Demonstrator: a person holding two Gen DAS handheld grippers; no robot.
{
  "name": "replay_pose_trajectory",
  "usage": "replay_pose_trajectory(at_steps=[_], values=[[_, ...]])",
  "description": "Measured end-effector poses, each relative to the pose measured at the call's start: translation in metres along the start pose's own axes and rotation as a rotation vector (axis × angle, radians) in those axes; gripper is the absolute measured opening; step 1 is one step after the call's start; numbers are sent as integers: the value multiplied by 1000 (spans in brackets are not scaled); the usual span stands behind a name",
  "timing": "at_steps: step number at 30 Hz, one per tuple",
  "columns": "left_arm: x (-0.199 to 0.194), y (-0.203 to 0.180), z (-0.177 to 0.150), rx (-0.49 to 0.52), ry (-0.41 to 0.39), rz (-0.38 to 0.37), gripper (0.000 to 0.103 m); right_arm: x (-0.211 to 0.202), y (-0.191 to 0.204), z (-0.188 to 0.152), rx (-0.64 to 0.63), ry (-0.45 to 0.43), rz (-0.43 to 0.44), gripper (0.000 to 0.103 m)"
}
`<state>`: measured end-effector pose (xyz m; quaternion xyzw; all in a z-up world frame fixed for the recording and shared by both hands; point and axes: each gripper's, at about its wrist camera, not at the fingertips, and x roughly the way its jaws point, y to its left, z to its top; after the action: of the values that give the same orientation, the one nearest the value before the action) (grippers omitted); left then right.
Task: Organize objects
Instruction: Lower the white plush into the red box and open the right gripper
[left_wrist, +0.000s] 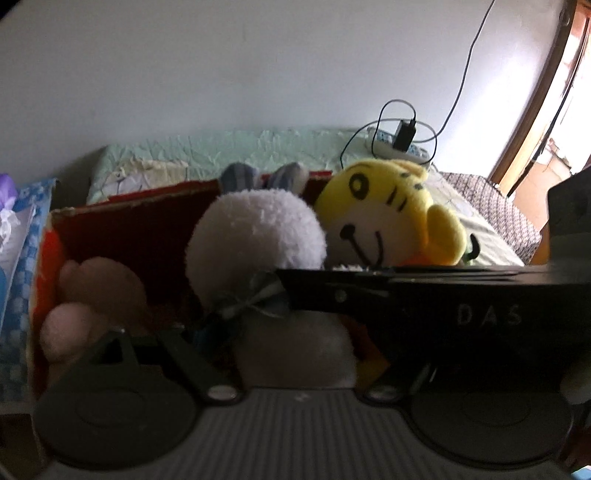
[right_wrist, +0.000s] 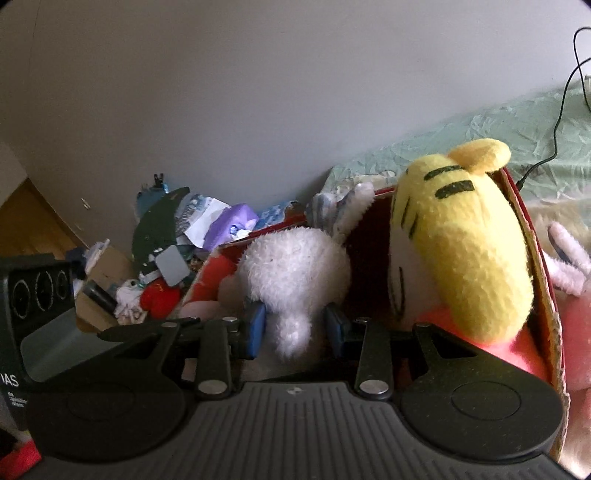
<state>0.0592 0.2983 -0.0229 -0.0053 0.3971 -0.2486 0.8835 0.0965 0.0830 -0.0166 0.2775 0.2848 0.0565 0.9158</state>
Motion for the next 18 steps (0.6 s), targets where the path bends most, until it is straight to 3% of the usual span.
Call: replay_pose_trajectory(at_steps=[9, 18], values=[[6, 3, -3, 3, 20, 24, 81, 1, 2, 2, 7, -14, -29, 37], [5, -2, -4, 7, 30, 2, 82, -8, 1, 3, 19, -30, -40, 34]])
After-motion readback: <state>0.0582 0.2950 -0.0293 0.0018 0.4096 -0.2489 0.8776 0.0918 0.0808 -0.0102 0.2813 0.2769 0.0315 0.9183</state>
